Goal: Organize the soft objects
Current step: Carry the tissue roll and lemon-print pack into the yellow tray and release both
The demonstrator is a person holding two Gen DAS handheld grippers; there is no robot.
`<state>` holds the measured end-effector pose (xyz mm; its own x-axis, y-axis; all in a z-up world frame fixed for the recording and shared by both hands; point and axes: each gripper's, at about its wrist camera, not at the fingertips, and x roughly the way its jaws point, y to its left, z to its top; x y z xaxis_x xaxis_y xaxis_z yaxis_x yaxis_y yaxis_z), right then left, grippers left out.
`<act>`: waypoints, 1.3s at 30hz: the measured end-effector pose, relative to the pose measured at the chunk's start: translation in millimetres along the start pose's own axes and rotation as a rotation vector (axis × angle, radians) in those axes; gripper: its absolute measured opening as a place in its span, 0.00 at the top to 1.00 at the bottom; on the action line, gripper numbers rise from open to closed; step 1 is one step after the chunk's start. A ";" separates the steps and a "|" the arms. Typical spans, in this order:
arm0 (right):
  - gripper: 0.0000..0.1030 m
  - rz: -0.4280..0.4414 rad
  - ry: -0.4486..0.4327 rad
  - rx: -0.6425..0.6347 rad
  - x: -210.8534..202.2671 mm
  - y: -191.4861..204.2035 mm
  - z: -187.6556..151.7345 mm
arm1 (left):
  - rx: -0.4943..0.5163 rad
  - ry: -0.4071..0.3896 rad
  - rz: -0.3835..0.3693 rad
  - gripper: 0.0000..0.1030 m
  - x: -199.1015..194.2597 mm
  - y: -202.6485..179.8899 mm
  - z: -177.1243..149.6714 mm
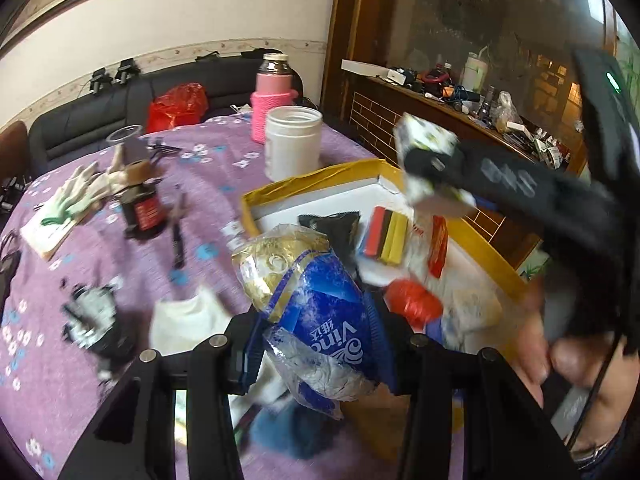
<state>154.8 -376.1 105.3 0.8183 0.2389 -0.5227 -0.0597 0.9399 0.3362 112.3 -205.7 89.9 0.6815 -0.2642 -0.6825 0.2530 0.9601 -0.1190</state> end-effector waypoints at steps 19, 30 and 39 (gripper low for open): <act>0.49 -0.058 0.167 0.046 65.4 -57.6 -3.0 | 0.140 0.005 -0.007 0.56 75.5 -53.7 -16.7; 0.45 -0.059 0.149 0.038 64.6 -52.4 -5.1 | 0.116 -0.010 -0.013 0.49 70.4 -50.5 -17.5; 0.38 -0.059 0.077 0.041 45.7 -50.3 2.6 | 0.082 -0.015 0.001 0.30 68.3 -47.3 -14.7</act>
<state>196.7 -413.1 66.6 0.7735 0.2031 -0.6004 0.0119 0.9425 0.3341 136.8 -267.7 38.4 0.6919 -0.2651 -0.6716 0.3071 0.9499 -0.0586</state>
